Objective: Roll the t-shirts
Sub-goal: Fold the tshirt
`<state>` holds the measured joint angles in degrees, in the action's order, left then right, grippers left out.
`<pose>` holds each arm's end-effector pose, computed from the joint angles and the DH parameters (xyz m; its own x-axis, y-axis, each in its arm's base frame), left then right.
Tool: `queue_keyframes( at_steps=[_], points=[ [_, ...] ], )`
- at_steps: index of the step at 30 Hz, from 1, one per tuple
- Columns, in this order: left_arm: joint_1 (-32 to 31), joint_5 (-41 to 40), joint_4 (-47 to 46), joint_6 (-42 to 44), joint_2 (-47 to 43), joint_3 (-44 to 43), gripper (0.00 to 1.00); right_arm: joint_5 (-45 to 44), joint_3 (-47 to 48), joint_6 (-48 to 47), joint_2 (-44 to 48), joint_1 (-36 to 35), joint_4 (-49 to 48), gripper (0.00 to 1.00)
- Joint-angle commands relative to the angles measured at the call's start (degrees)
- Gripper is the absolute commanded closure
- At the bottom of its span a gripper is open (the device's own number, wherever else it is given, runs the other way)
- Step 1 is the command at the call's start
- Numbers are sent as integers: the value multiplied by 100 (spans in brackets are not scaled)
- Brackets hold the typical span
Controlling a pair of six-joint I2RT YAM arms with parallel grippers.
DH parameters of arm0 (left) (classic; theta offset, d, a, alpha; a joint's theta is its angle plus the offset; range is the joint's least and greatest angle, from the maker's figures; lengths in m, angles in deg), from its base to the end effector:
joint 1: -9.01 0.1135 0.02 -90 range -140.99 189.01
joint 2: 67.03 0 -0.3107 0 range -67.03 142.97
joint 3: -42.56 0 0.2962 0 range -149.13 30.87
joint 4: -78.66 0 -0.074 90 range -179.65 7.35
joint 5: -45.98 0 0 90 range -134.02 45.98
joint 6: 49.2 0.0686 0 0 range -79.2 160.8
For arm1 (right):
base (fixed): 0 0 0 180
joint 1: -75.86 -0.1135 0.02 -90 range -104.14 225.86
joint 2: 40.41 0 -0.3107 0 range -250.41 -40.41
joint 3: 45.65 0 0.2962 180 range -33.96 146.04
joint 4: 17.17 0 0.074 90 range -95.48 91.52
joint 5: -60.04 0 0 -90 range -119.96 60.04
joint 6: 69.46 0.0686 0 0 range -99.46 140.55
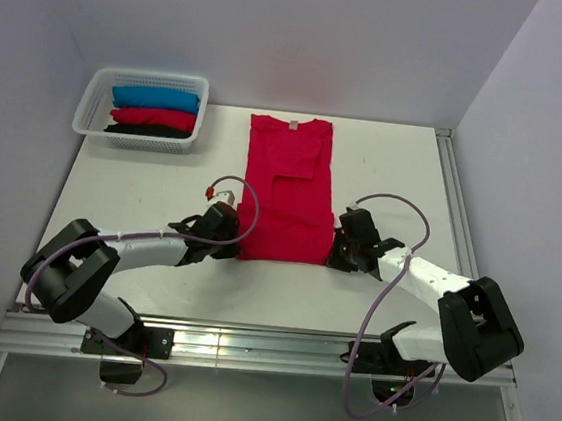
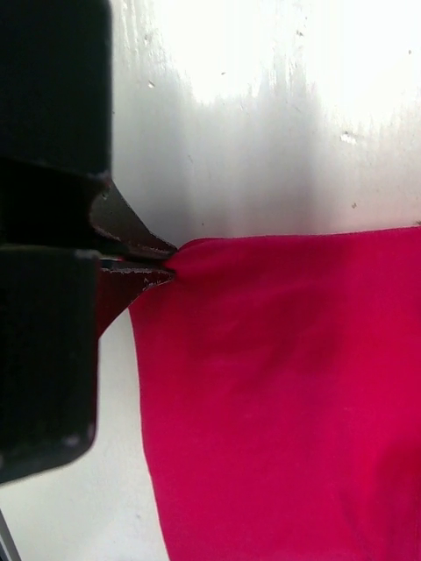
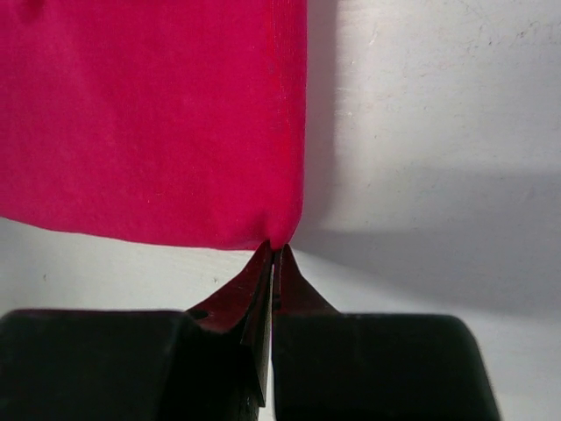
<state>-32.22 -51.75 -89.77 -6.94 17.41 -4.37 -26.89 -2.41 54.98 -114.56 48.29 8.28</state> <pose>0.2451 -0.2026 0.1351 -0.8165 -0.2596 -0.5157 -0.0259 0.9088 -0.4164 0.2361 0.1274 0.1416 -0.8849 0.1751 -0.4317 0.0145 0.9366 0.3501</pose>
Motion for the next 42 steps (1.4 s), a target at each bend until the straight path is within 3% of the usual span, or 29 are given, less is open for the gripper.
queue_keyframes(
  at_steps=[1,13,20,28,37,42],
  points=[
    [-25,-238,1188,-24,134,-315,100,79,264,-60,207,-82,197,100],
    [-25,588,2058,-94,-489,-395,100,589,141,-112,1085,-82,1066,100],
    [-25,729,2604,-68,-842,-808,100,554,554,-288,1271,-82,1665,100],
    [27,518,2956,-200,-1070,-1239,100,458,703,-279,1465,-82,1630,100],
    [484,534,3282,46,-816,-2083,100,326,1652,-464,948,-73,1849,100],
    [1152,878,3124,318,-368,-2329,100,369,2162,-640,393,50,1823,100]
  ],
)
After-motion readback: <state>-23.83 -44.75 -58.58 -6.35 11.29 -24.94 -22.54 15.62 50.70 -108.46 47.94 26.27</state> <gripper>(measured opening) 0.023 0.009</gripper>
